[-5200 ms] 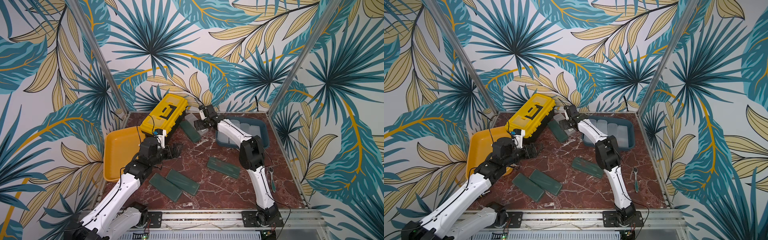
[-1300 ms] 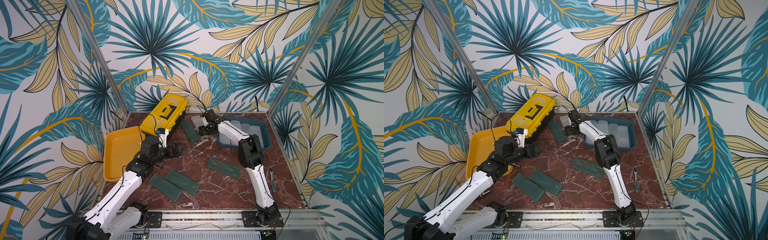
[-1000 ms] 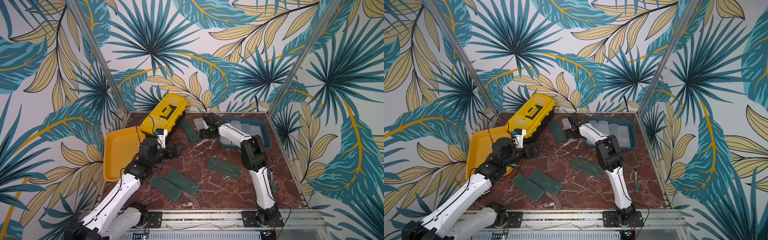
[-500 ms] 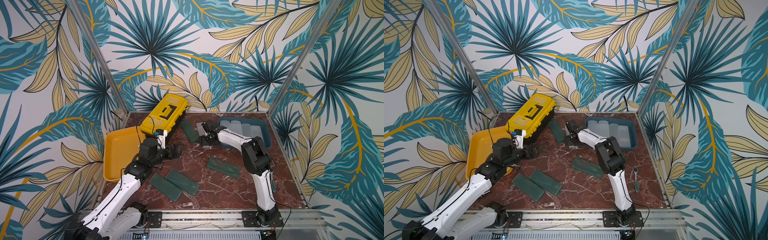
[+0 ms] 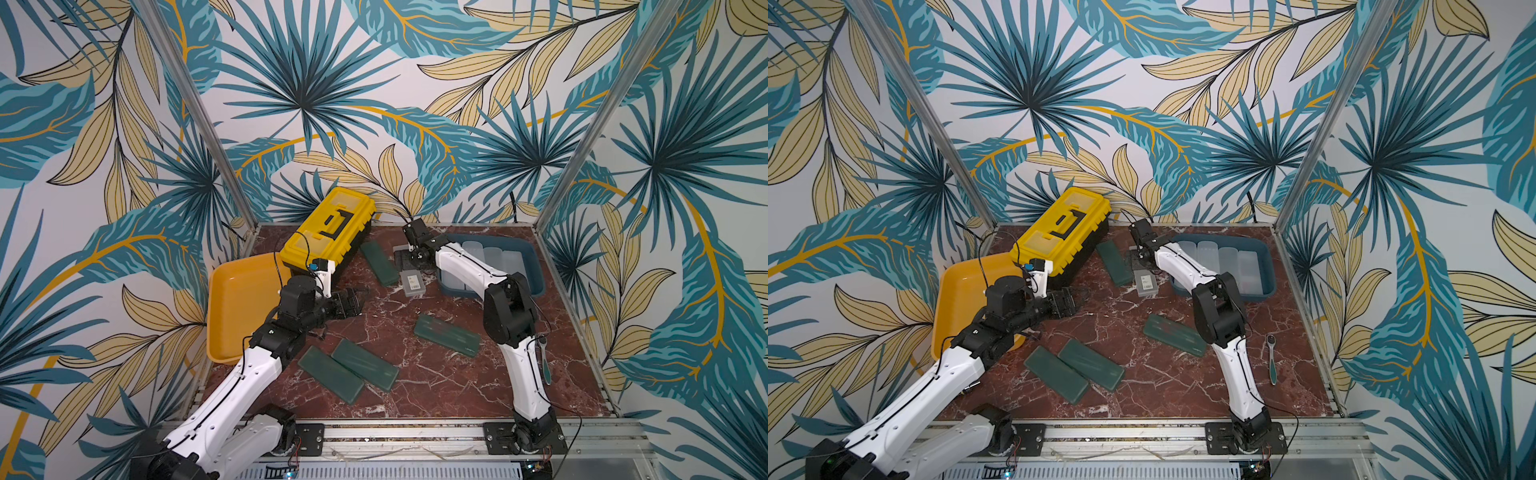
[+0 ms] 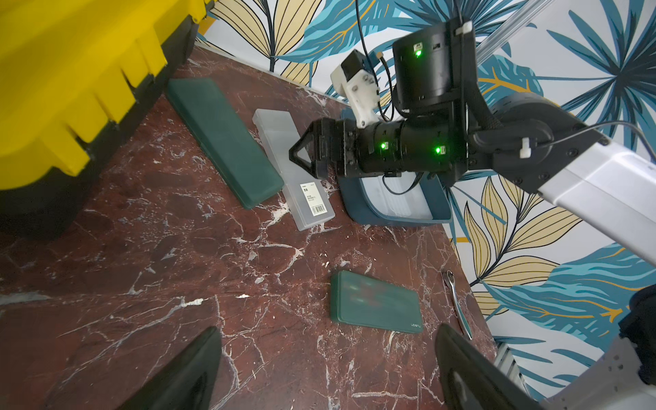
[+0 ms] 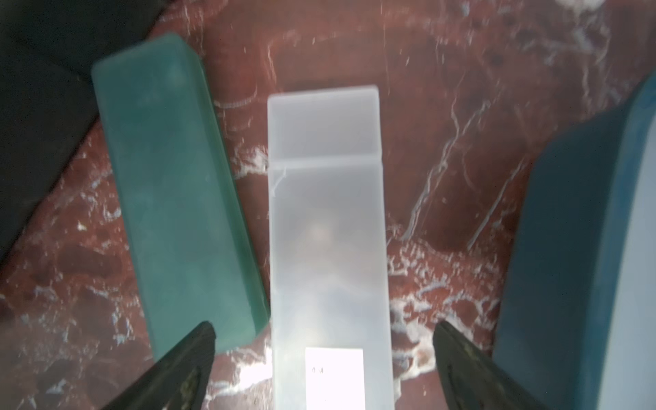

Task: Place the pencil cases by color into the storage box
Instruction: Pick up the pencil case from the center of the board.

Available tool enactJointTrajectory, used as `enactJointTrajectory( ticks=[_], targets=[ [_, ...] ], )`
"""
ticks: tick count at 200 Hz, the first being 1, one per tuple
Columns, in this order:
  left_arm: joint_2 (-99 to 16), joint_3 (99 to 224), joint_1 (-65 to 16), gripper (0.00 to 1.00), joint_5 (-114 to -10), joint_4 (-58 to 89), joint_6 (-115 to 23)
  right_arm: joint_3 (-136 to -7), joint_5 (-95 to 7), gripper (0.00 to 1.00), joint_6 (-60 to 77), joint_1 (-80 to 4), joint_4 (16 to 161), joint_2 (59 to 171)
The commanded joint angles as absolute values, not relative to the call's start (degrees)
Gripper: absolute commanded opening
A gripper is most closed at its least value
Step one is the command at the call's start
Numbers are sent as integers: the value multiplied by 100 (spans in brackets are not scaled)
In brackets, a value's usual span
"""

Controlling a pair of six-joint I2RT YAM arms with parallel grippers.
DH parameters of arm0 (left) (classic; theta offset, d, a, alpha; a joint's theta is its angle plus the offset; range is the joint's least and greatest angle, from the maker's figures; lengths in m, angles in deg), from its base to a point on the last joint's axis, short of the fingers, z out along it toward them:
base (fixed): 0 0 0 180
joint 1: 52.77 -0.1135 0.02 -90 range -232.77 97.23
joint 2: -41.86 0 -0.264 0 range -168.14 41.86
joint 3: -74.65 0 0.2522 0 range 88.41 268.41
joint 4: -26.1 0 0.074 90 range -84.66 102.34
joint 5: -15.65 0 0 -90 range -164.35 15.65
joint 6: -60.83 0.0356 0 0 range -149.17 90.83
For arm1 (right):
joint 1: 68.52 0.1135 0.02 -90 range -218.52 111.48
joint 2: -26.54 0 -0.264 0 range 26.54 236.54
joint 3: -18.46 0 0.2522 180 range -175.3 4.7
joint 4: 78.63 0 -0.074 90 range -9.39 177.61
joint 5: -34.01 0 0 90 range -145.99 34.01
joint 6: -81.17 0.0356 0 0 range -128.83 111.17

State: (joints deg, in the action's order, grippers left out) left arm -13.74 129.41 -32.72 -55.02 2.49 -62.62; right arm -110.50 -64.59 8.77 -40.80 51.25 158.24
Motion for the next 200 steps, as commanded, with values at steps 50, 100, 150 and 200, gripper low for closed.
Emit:
enactJointTrajectory(
  ticks=[50,100,150,200],
  targets=[
    [-1874,13226,-2570,95,-6378,179,-5140,-11948,-6281,96,655,-4278,4848,16530],
    [-2301,13445,-2158,94,-7053,188,-4483,-11997,-5988,95,682,-4277,5010,16684],
    [-2687,13370,-1858,93,-7550,826,-3958,-12228,-5926,94,707,-4278,4955,16888],
    [-3135,13205,-1753,93,-7675,1788,-3517,-12270,-5872,93,686,-4280,4948,17002]
  ],
)
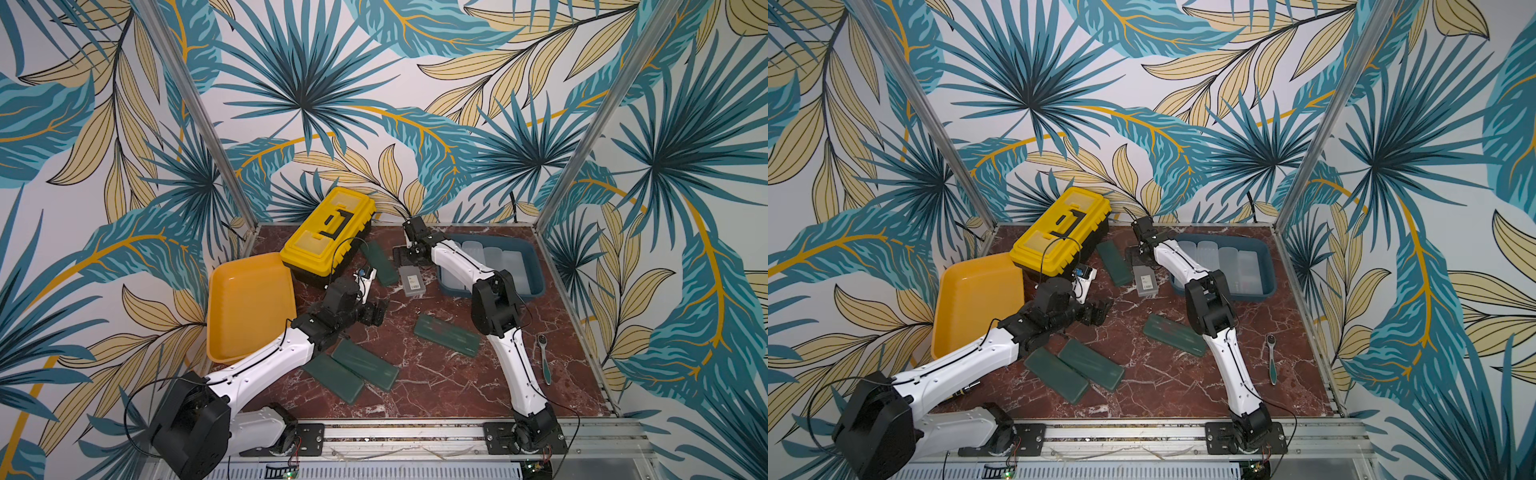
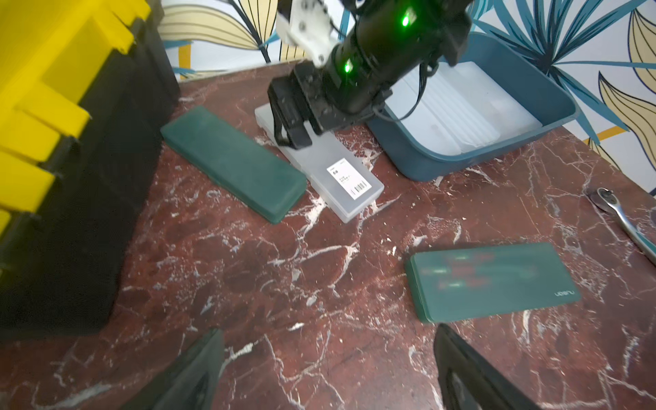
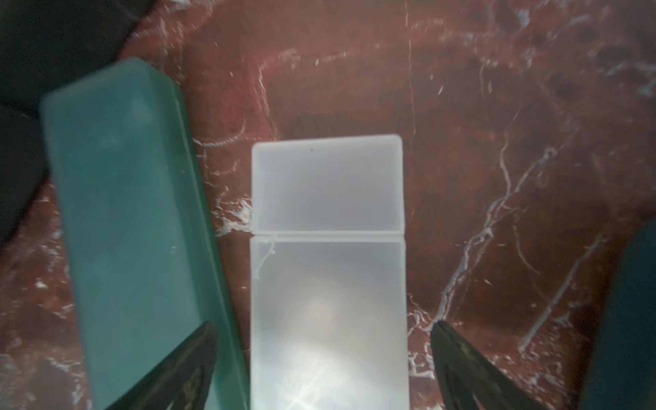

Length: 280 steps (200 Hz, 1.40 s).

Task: Place the pencil cases by color into the storage box
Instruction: Pick up the pencil case from the center of the board.

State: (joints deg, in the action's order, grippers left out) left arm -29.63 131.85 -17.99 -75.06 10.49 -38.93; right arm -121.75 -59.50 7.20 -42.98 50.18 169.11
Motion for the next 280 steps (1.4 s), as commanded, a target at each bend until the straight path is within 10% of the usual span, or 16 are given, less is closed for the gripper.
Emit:
enactJointTrajectory(
  ticks=[1,280],
  targets=[
    [-3144,13203,-1753,93,-7678,1805,-3512,-12272,-5867,93,684,-4278,4947,17005],
    [-2669,12446,-1744,93,-7730,2526,-3600,-12305,-6136,74,796,-4233,4694,16748]
  ],
)
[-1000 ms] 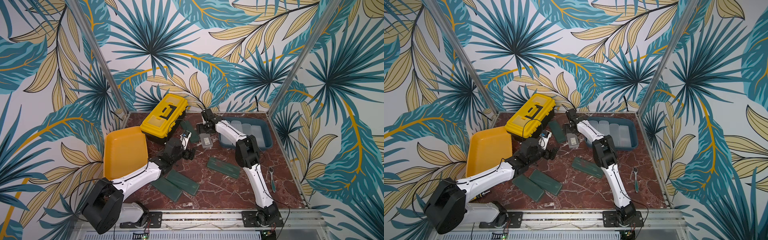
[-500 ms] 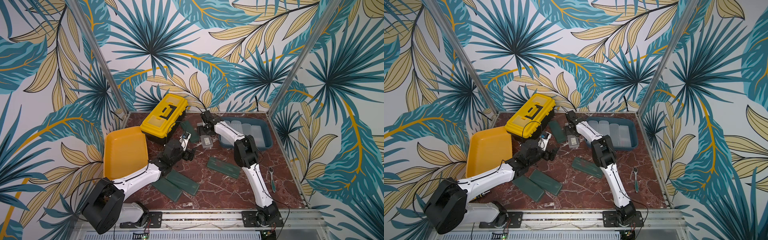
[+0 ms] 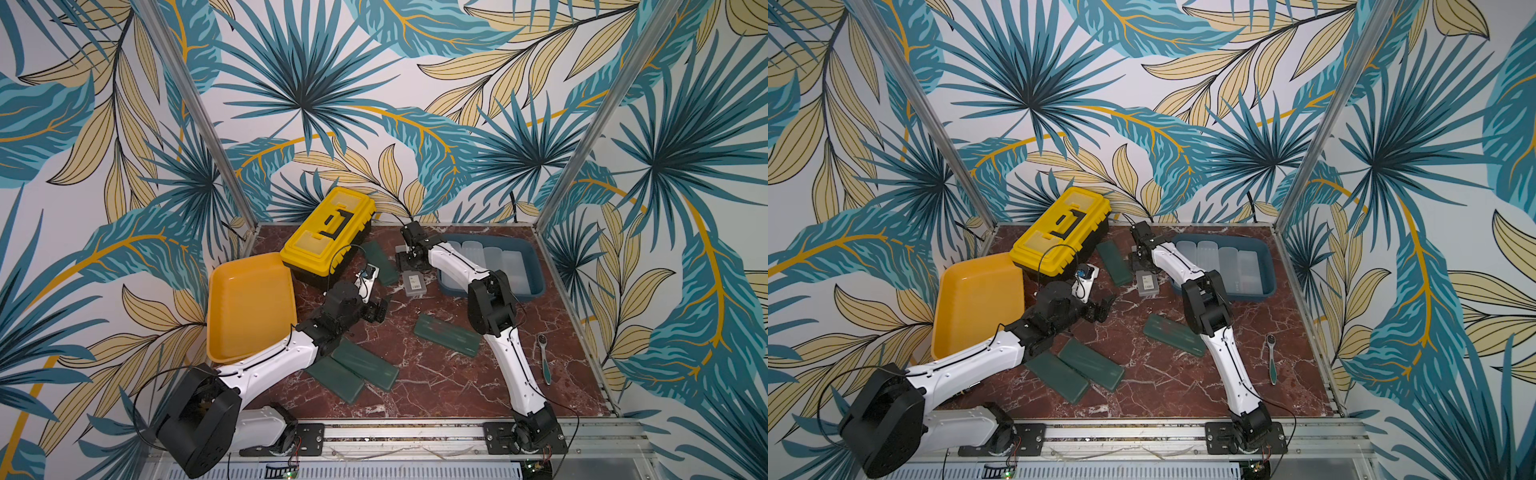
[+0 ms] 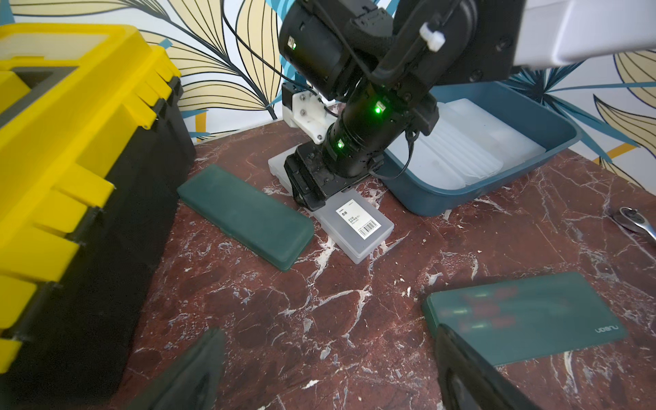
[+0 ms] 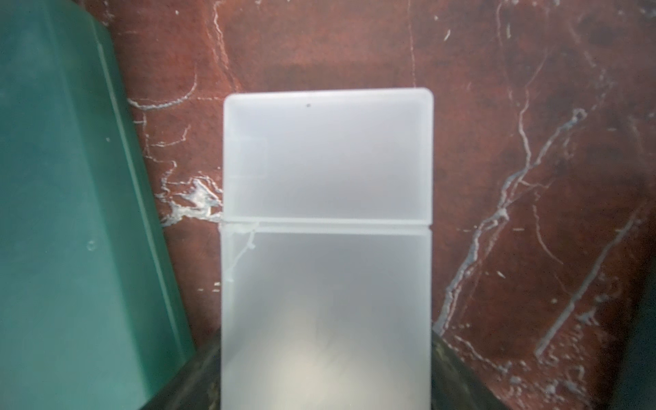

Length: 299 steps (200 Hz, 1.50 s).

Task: Place the pencil cases by color into the storage box
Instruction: Pick up the pencil case from the center of the board, then place the pencil case at the storage box.

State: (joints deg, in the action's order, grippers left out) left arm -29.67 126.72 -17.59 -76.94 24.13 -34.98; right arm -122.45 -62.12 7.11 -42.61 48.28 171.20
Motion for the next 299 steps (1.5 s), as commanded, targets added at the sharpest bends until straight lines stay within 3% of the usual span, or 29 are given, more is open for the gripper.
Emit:
enactJointTrajectory(
  ticks=[1,133,235,299],
  targets=[
    [-2661,12437,-1744,93,-7728,2526,-3597,-12303,-6131,74,800,-4233,4693,16737],
    [-2046,12198,-1782,93,-7509,2528,-3757,-11831,-5836,74,1148,-4337,4569,15035],
    [-2497,12485,-1745,93,-7182,2526,-4060,-9175,-5957,74,1011,-5538,4916,13118],
    [-3318,12891,-1179,93,-7602,2543,-4139,-8680,-6306,74,612,-6236,5050,12988]
  ],
)
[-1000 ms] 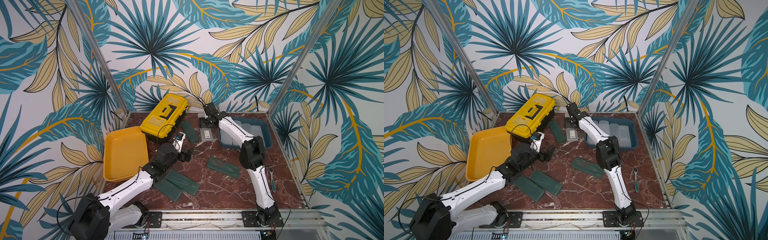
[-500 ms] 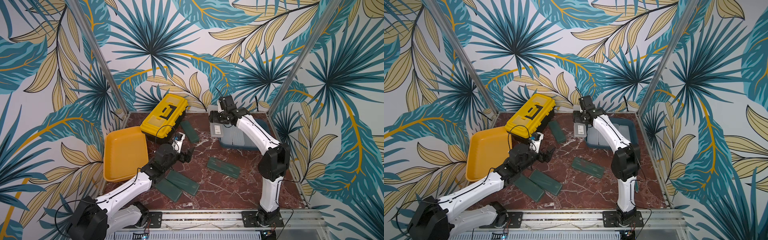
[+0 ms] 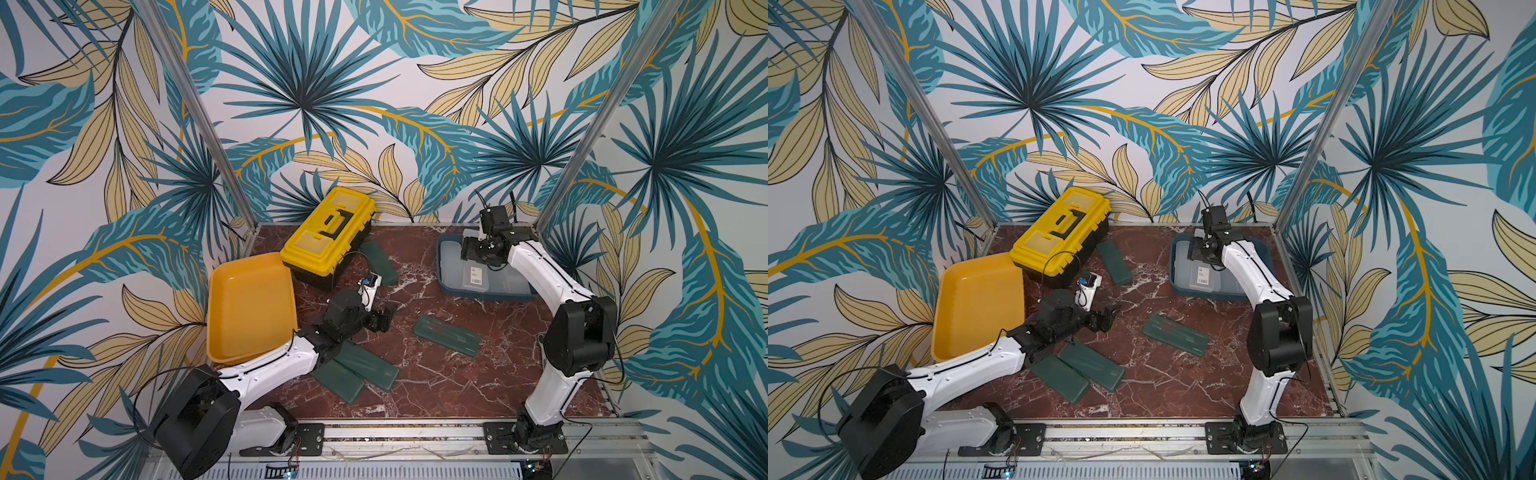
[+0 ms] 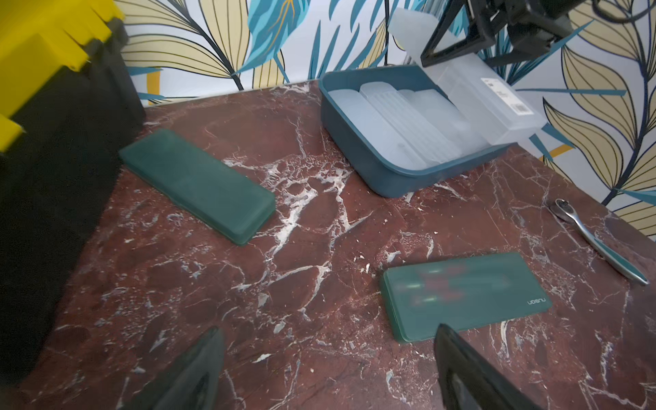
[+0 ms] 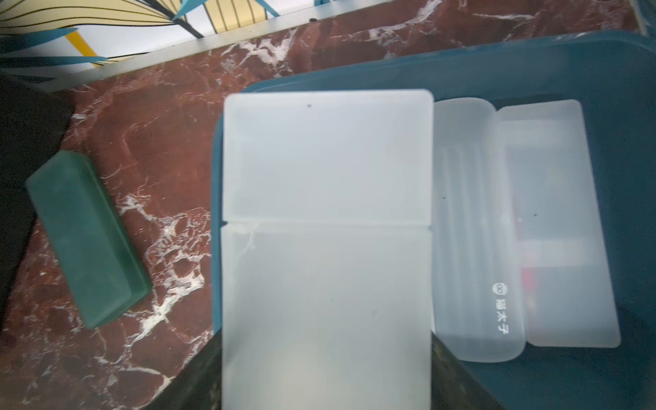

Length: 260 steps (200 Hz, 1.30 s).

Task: Place the pencil cases by color into the storage box
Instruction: Place the pencil case at the storage box.

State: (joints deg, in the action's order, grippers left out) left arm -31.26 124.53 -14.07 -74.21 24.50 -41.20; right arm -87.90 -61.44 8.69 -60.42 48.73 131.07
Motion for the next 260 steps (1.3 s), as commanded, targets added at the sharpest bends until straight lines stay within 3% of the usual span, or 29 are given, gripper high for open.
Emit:
enactJointTrajectory(
  ticks=[1,106,260],
  targets=[
    [-3328,12901,-1171,93,-7602,2543,-4134,-8680,-6308,74,607,-6250,5055,12993],
    [-4296,13425,-256,92,-7459,2797,-3767,-8817,-6265,75,-55,-7181,5623,13798],
    [-4236,13165,-175,92,-7137,3071,-3793,-9475,-5964,75,-1304,-7442,5795,14892]
  ],
)
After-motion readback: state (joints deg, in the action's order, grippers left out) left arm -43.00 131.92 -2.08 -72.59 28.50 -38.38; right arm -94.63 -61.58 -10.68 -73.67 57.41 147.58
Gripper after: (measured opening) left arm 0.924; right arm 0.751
